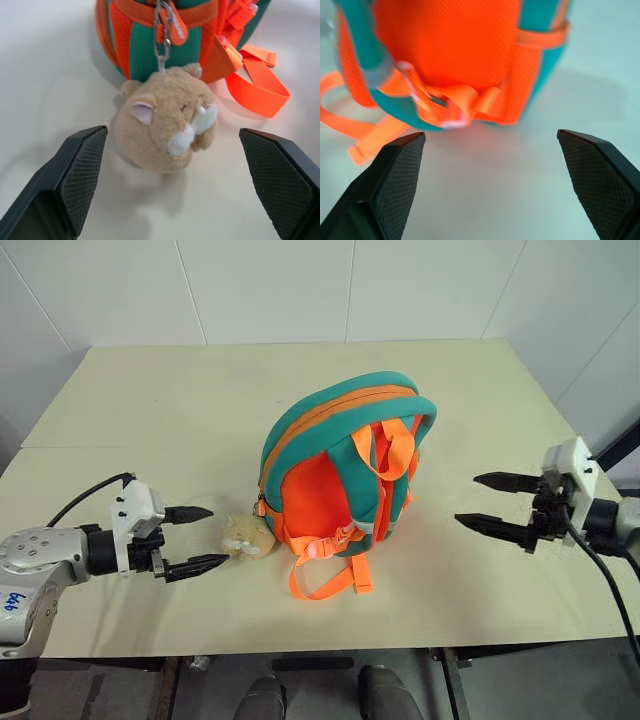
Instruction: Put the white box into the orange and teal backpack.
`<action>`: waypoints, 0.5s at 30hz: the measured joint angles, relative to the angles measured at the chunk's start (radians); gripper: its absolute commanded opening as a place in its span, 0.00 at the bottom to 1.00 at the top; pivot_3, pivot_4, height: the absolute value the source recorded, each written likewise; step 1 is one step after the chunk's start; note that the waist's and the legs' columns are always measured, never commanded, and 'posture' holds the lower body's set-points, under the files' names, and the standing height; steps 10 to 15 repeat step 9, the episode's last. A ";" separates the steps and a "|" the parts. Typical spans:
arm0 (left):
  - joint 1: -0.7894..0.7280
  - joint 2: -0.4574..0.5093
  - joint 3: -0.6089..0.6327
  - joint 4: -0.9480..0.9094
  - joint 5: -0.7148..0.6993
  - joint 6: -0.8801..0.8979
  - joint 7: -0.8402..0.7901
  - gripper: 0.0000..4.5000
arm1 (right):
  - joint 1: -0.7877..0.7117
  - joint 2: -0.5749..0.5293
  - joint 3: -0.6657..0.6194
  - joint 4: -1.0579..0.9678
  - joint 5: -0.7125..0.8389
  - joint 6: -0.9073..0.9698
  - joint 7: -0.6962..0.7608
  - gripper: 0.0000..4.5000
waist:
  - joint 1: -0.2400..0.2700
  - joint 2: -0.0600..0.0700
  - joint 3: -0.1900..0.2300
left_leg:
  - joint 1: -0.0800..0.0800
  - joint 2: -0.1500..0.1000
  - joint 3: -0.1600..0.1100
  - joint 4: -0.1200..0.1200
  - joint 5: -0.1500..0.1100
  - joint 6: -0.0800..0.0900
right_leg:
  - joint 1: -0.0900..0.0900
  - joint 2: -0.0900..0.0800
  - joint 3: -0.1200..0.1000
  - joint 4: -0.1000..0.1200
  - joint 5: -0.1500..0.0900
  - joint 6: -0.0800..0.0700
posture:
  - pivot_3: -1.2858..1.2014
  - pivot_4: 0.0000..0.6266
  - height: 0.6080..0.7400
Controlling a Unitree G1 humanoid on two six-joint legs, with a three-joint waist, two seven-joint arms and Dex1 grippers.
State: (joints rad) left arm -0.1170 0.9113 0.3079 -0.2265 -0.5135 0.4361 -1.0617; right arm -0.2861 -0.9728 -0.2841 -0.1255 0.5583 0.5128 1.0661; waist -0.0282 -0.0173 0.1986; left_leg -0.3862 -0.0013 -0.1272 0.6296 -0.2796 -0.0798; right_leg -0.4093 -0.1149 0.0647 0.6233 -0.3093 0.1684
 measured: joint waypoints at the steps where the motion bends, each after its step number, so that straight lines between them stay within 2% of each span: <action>1: -0.002 -0.005 0.011 0.002 0.000 -0.014 0.002 1.00 | -0.006 0.000 0.001 0.026 -0.026 -0.040 0.002 0.99 | -0.001 0.000 0.000 | 0.000 0.000 0.000 0.000 0.000 0.000 | 0.000 0.000 0.000 0.000 0.000 0.000 | 0.52 0.24 1.00; 6: -0.014 -0.018 0.039 0.016 0.004 -0.069 0.021 1.00 | -0.010 0.003 0.002 0.115 -0.097 -0.143 0.003 0.99 | 0.000 0.000 0.000 | 0.000 0.000 0.000 0.000 0.000 0.000 | 0.000 0.000 0.000 -0.001 0.000 0.000 | 0.52 0.24 1.00; 15: -0.017 -0.029 0.043 0.005 -0.012 -0.051 0.036 1.00 | -0.007 0.012 0.003 0.130 -0.107 -0.161 0.004 0.99 | 0.000 0.000 0.000 | 0.000 0.000 0.000 0.000 0.000 0.000 | 0.000 0.000 0.000 0.000 0.000 0.000 | 0.52 0.24 1.00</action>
